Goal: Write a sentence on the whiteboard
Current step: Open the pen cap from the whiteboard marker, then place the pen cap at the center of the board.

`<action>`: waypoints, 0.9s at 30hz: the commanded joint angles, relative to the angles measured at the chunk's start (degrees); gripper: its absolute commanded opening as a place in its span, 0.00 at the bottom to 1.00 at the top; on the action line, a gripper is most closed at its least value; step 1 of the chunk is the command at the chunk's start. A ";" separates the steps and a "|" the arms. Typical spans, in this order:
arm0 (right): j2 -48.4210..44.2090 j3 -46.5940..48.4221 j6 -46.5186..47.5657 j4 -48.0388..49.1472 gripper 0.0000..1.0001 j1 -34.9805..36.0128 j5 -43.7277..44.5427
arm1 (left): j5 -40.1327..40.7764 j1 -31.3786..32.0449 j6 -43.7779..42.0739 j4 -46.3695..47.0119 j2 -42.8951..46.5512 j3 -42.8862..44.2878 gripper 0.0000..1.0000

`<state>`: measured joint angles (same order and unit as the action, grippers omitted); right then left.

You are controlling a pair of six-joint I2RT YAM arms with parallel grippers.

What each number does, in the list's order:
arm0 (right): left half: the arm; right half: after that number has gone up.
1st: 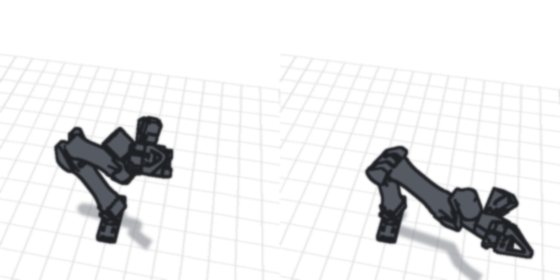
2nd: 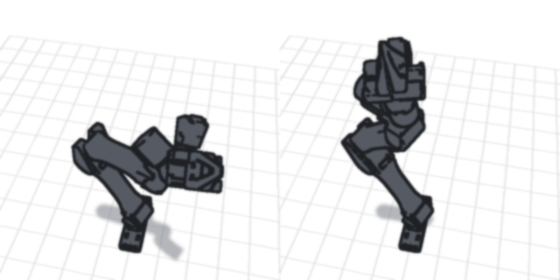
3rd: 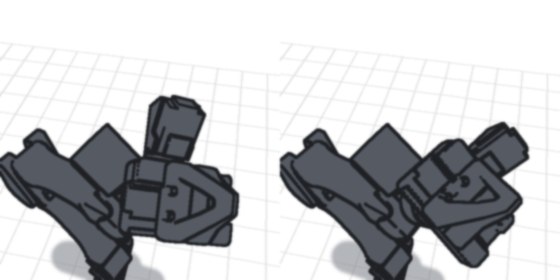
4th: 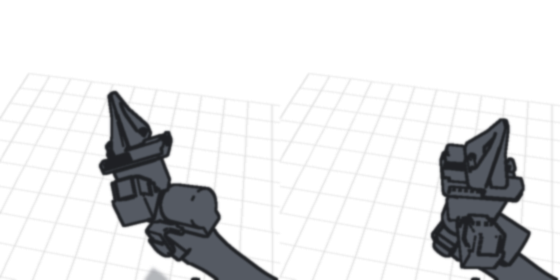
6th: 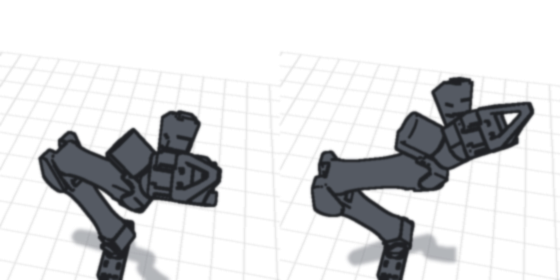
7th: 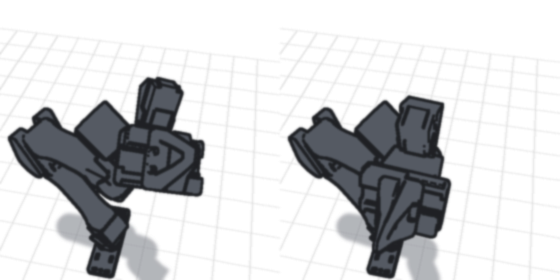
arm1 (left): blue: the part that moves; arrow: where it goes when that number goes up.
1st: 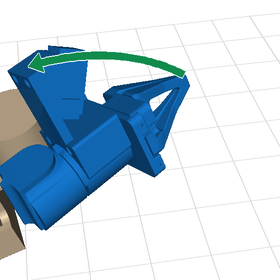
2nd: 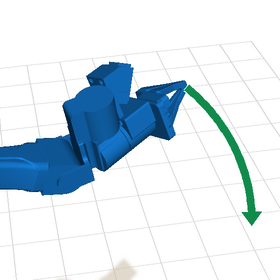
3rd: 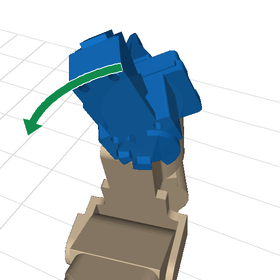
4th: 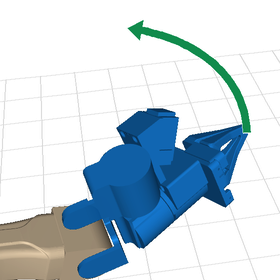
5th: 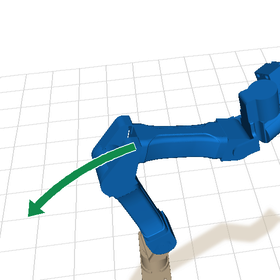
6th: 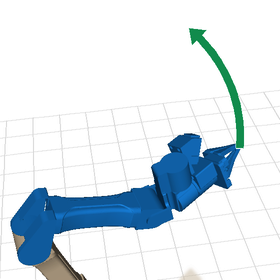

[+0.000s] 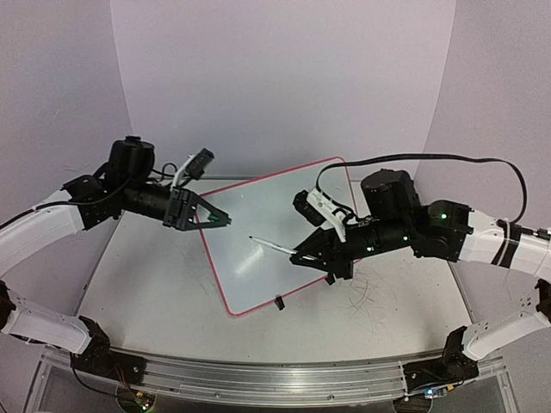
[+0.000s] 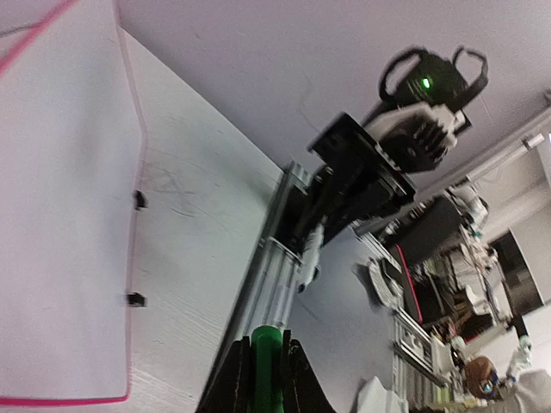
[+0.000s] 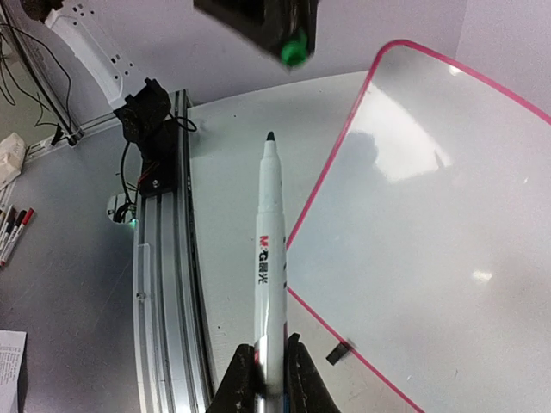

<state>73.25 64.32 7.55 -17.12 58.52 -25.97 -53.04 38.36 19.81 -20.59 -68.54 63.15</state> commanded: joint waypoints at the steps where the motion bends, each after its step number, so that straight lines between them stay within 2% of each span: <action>1: -5.37 -2.89 0.40 -2.37 0.00 -0.39 3.80 | 6.01 -8.65 -6.81 -13.19 6.49 6.05 0.00; 3: -6.50 -3.62 0.32 -2.29 0.00 -0.47 5.40 | 13.57 -8.91 -7.50 -17.07 7.27 7.70 0.00; 5: -7.20 -3.87 0.36 -2.06 0.00 -0.47 7.27 | 26.66 -8.91 -5.57 -21.25 7.40 8.57 0.00; 9: -8.69 -4.67 0.36 0.19 0.00 -0.51 10.69 | 54.46 -8.91 4.02 -25.18 8.38 5.06 0.00; 11: -9.66 -5.65 0.27 2.15 0.00 -0.48 12.22 | 61.26 -8.91 9.07 -25.29 8.66 1.04 0.00; 14: -10.56 -6.58 0.13 3.83 0.00 -0.49 12.81 | 62.71 -8.91 14.72 -23.22 8.63 -4.34 0.00; 20: -11.80 -7.75 -0.15 4.59 0.00 -0.47 12.82 | 56.25 -8.83 15.77 -12.58 8.85 -15.01 0.00; 27: -13.23 -9.73 -1.66 6.44 0.00 -0.50 11.77 | 53.79 -8.75 17.26 -3.40 0.75 -23.29 0.02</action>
<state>61.83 55.50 7.20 -14.02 58.15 -14.36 1.75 29.47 35.48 -33.38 -64.27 43.80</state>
